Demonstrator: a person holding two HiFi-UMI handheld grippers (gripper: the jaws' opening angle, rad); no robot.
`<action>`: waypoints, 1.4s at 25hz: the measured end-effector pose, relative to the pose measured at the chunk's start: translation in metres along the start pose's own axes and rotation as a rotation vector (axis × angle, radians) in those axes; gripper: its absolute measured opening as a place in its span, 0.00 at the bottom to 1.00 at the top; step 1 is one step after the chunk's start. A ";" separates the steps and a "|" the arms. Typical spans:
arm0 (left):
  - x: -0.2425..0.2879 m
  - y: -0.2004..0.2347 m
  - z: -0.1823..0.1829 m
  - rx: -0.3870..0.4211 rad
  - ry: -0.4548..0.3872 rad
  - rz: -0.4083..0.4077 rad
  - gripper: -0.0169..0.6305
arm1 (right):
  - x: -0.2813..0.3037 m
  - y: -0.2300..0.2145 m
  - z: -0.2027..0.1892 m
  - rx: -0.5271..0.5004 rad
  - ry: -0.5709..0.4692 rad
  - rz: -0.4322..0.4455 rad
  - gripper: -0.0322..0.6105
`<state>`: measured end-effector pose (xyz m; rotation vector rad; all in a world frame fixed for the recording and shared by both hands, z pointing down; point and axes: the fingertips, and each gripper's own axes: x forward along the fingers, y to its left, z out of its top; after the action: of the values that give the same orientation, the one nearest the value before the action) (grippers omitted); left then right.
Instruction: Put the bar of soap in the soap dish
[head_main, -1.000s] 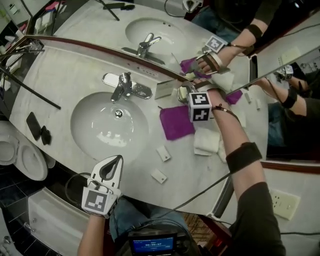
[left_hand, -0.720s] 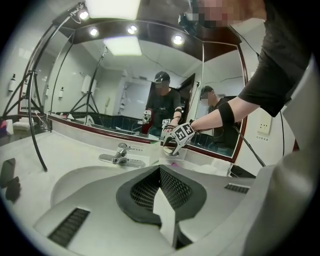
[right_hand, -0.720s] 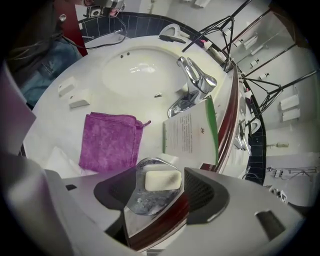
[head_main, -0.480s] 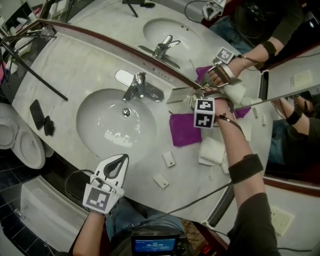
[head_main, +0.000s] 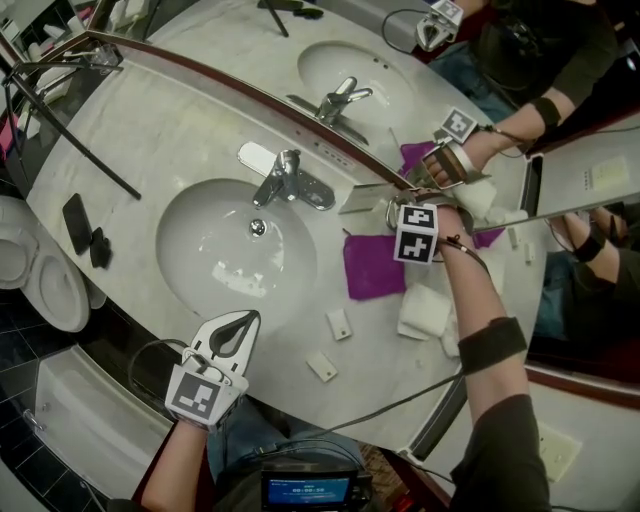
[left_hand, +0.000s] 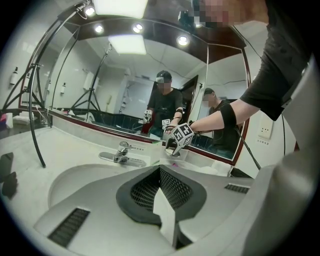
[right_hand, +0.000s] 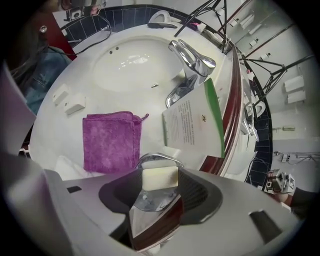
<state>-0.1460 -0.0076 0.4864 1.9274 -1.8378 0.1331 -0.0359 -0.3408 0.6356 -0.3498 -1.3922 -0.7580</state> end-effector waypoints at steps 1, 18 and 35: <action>0.001 -0.001 0.000 0.000 0.000 -0.002 0.03 | 0.000 0.000 -0.001 0.007 -0.006 -0.001 0.42; 0.007 -0.006 0.007 0.022 -0.002 -0.020 0.03 | -0.010 0.000 0.005 0.137 -0.115 -0.043 0.08; 0.006 -0.003 0.007 0.018 -0.011 -0.022 0.03 | -0.026 -0.018 -0.001 0.656 -0.271 -0.178 0.35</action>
<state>-0.1439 -0.0165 0.4815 1.9636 -1.8274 0.1322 -0.0468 -0.3468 0.6065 0.1962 -1.8557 -0.3649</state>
